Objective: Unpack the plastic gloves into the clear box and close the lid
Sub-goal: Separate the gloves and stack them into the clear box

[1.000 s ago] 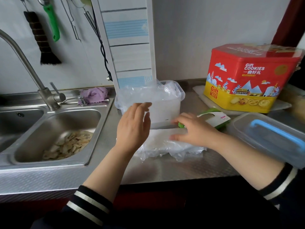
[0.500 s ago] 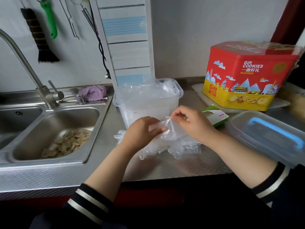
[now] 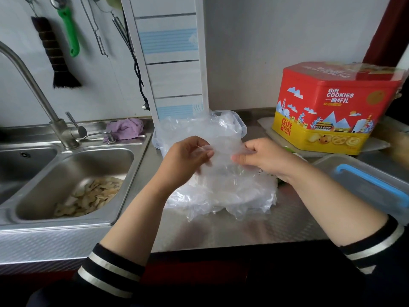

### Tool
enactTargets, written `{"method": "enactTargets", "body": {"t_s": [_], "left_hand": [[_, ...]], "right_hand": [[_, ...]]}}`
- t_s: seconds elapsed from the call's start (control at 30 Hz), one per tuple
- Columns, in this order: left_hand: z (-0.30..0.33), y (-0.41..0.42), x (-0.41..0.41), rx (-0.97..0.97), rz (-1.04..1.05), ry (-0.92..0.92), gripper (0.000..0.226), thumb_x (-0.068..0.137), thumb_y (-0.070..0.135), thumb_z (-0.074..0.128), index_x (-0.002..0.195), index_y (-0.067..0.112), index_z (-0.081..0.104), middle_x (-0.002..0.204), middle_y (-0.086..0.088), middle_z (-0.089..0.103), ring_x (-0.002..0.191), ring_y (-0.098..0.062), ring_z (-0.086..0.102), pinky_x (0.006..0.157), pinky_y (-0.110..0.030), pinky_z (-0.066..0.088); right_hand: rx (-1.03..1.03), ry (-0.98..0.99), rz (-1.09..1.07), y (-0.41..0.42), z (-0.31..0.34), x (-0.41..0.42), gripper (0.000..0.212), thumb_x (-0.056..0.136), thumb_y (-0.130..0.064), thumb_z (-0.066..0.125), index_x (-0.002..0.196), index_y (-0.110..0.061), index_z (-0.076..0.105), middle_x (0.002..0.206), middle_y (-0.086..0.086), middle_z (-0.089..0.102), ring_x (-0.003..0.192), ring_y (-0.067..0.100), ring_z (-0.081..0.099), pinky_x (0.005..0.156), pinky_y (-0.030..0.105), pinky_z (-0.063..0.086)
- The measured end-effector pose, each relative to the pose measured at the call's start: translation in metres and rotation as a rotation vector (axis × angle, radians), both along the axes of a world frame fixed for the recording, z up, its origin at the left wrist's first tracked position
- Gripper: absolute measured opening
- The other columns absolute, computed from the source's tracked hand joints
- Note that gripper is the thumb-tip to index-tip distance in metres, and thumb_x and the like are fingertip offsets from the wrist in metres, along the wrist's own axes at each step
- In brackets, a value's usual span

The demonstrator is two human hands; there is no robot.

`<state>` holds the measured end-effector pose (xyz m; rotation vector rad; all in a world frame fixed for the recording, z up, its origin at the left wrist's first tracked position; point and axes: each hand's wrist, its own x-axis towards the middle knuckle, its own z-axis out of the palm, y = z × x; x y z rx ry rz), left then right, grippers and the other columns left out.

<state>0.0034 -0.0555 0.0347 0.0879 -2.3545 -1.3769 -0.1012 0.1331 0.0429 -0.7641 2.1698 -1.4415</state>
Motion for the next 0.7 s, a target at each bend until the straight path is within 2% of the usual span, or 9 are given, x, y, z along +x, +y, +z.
{"method": "enactTargets", "body": {"t_s": [0.07,0.13,0.27,0.37,0.43,0.5,0.57,0.63,0.7], "left_hand": [[-0.002,-0.001,-0.002,-0.035,0.044,-0.005,0.005,0.089,0.022,0.068,0.089,0.021,0.063,0.066,0.004,0.069,0.045,-0.004,0.049,0.049,-0.018,0.042],[-0.006,-0.002,-0.004,-0.04,0.083,0.01,0.007,0.087,0.025,0.07,0.087,0.025,0.063,0.062,0.006,0.067,0.046,0.002,0.048,0.046,-0.011,0.035],[-0.012,-0.007,-0.005,-0.05,0.11,0.032,0.006,0.089,0.031,0.067,0.085,0.027,0.065,0.049,0.012,0.054,0.045,-0.002,0.05,0.052,-0.012,0.038],[-0.013,-0.01,-0.005,-0.019,0.096,0.022,0.006,0.089,0.03,0.067,0.084,0.027,0.067,0.05,0.013,0.048,0.043,-0.005,0.043,0.049,-0.015,0.04],[-0.013,-0.012,-0.005,-0.004,0.086,0.03,0.009,0.089,0.03,0.067,0.083,0.023,0.07,0.053,0.013,0.05,0.045,-0.007,0.044,0.048,-0.018,0.042],[-0.013,-0.013,-0.005,0.004,0.084,0.039,0.013,0.088,0.03,0.069,0.083,0.018,0.071,0.057,0.008,0.053,0.045,-0.007,0.044,0.047,-0.019,0.042],[-0.014,-0.013,-0.003,0.024,0.092,0.047,0.014,0.087,0.029,0.07,0.082,0.016,0.071,0.059,0.001,0.053,0.045,-0.008,0.043,0.046,-0.019,0.042],[-0.017,-0.012,-0.003,0.06,0.099,0.048,0.013,0.087,0.028,0.071,0.081,0.017,0.07,0.056,0.004,0.049,0.045,-0.009,0.042,0.045,-0.019,0.041],[-0.02,-0.012,-0.002,0.102,0.106,0.041,0.013,0.086,0.028,0.071,0.081,0.017,0.07,0.052,0.01,0.045,0.045,-0.01,0.04,0.045,-0.02,0.041]], "right_hand": [[-0.096,-0.036,-0.041,-0.002,-0.001,0.0,0.019,0.081,-0.02,0.075,0.097,-0.016,0.068,0.09,-0.001,0.073,0.081,0.016,0.07,0.061,0.024,0.054],[-0.107,0.034,-0.102,-0.006,-0.002,0.002,0.021,0.082,-0.017,0.074,0.101,-0.016,0.065,0.09,0.0,0.072,0.073,0.014,0.068,0.055,0.021,0.051],[-0.124,0.223,-0.127,-0.011,-0.004,0.004,0.005,0.09,-0.02,0.065,0.091,-0.016,0.062,0.073,0.003,0.069,0.051,0.008,0.063,0.049,0.019,0.048],[-0.138,0.353,-0.119,-0.011,-0.006,0.002,0.012,0.094,-0.03,0.057,0.089,-0.024,0.066,0.08,-0.006,0.07,0.067,0.005,0.065,0.062,0.016,0.05],[-0.151,0.365,-0.11,-0.013,-0.004,0.002,0.015,0.095,-0.033,0.054,0.095,-0.028,0.068,0.093,-0.014,0.068,0.087,-0.004,0.062,0.072,0.008,0.045],[-0.199,0.34,-0.112,-0.017,-0.001,0.001,0.015,0.093,-0.029,0.058,0.102,-0.023,0.07,0.102,-0.015,0.066,0.094,-0.011,0.059,0.078,0.006,0.045],[-0.23,0.267,-0.102,-0.021,0.006,0.001,0.014,0.088,-0.026,0.066,0.1,-0.02,0.071,0.099,-0.012,0.07,0.09,-0.008,0.063,0.08,0.012,0.048],[-0.197,0.219,-0.083,-0.021,0.01,-0.001,0.018,0.081,-0.037,0.071,0.094,-0.024,0.071,0.09,-0.006,0.073,0.087,0.003,0.067,0.083,0.024,0.052],[-0.119,0.278,-0.099,-0.023,0.012,-0.003,0.021,0.078,-0.046,0.072,0.088,-0.028,0.071,0.08,-0.004,0.073,0.081,0.011,0.068,0.084,0.035,0.052]]}}
